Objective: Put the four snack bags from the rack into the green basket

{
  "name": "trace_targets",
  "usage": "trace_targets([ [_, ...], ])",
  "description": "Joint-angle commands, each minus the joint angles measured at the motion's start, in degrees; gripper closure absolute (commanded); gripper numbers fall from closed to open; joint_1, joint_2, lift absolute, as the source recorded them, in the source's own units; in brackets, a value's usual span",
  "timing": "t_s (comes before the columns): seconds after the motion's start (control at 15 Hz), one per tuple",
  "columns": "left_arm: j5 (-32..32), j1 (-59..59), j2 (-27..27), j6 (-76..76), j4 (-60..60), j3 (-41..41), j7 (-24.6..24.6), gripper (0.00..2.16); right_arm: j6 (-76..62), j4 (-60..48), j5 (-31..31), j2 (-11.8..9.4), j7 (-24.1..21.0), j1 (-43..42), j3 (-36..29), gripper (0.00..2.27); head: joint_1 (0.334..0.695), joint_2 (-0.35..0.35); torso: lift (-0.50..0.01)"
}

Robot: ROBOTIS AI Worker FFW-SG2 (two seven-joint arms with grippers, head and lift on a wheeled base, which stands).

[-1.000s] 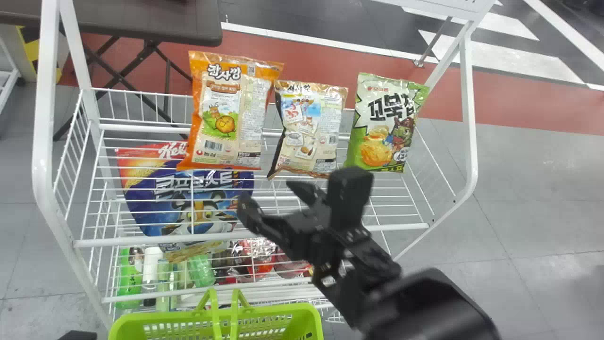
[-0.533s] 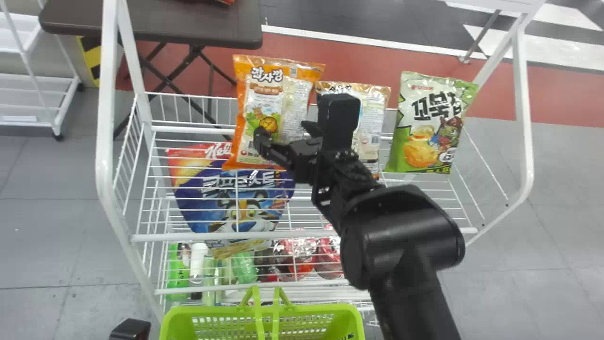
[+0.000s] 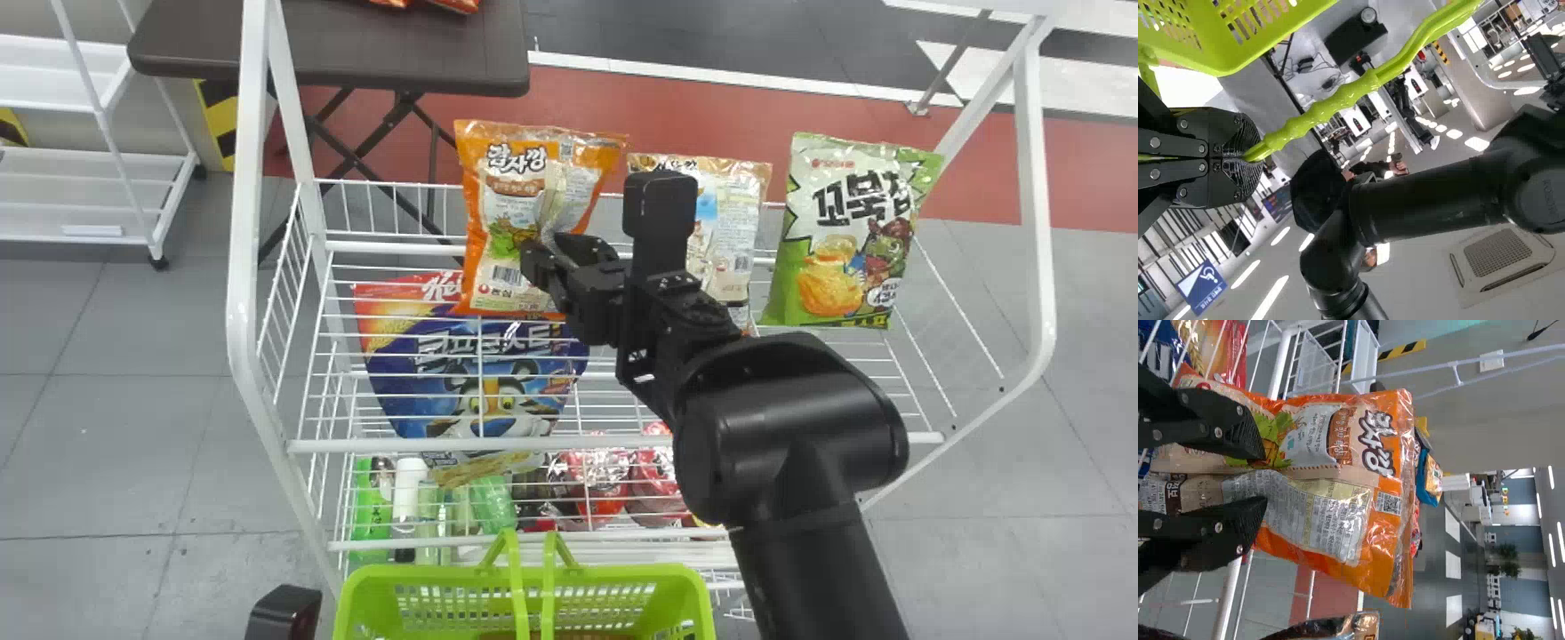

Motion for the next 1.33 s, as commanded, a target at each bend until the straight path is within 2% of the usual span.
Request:
trace_targets([
  [0.0,0.1,-0.2,0.0,-0.1,0.3,0.0,-0.2,2.13,2.6,-8.0,-1.6,-1.1,0.8,3.7,0.2,2.01,0.695,-0.166,-0.006],
  [0.2,0.0,-0.2,-0.1,-0.1,0.5,0.1,-0.1,2.13,7.2,-17.0,-4.1,-4.4,1.5,8.1,-0.2,2.01,0.695,-0.163,-0.006],
  [0.33,0.0,-0.2,-0.1,0.1,0.4,0.0,0.2,2.13,11.1,-22.0,-10.7,-6.5,3.4,11.3,-4.4,2.01,0.695,-0.174,-0.006],
  [0.47,-0.1,-0.2,-0.1,1.1,0.0,0.1,0.4,2.13,16.0,-29.5,-14.6,-9.4,4.4,17.0,-8.2,2.01,0.695,-0.204,-0.006],
  [0.6,-0.4,-0.2,-0.1,2.0,-0.1,0.7,0.8,2.13,22.3,-36.8,-17.4,-11.1,9.4,22.8,-15.1,2.01,0.695,-0.245,-0.006],
  [0.8,-0.6,-0.2,-0.1,4.3,-0.6,1.7,1.2,2.13,38.9,-48.3,-18.6,-11.2,18.1,31.0,-26.4,2.01,0.695,-0.35,-0.006],
  [0.93,-0.6,-0.2,-0.4,4.5,-1.0,1.8,1.7,2.13,46.4,-53.3,-18.5,-9.4,25.3,35.4,-33.8,2.01,0.695,-0.35,-0.006],
  [1.07,-0.6,0.3,-1.1,4.5,-1.9,2.3,1.7,2.13,52.7,-53.8,-17.8,-7.9,30.3,36.5,-38.6,2.01,0.695,-0.35,-0.006],
  [1.13,-0.6,0.4,-1.1,4.6,-2.2,2.1,1.7,2.13,52.7,-53.8,-17.0,-5.0,34.0,37.5,-41.4,2.01,0.695,-0.35,-0.006],
  [1.2,-0.6,0.4,-1.1,4.6,-2.4,1.8,1.7,2.13,52.7,-53.6,-13.7,-1.2,38.4,38.1,-42.5,2.01,0.695,-0.35,-0.006],
  [1.27,-0.6,0.4,-1.2,4.8,-2.7,1.5,1.7,2.13,52.6,-53.1,-10.5,0.1,41.4,38.5,-42.4,2.01,0.695,-0.35,-0.006],
])
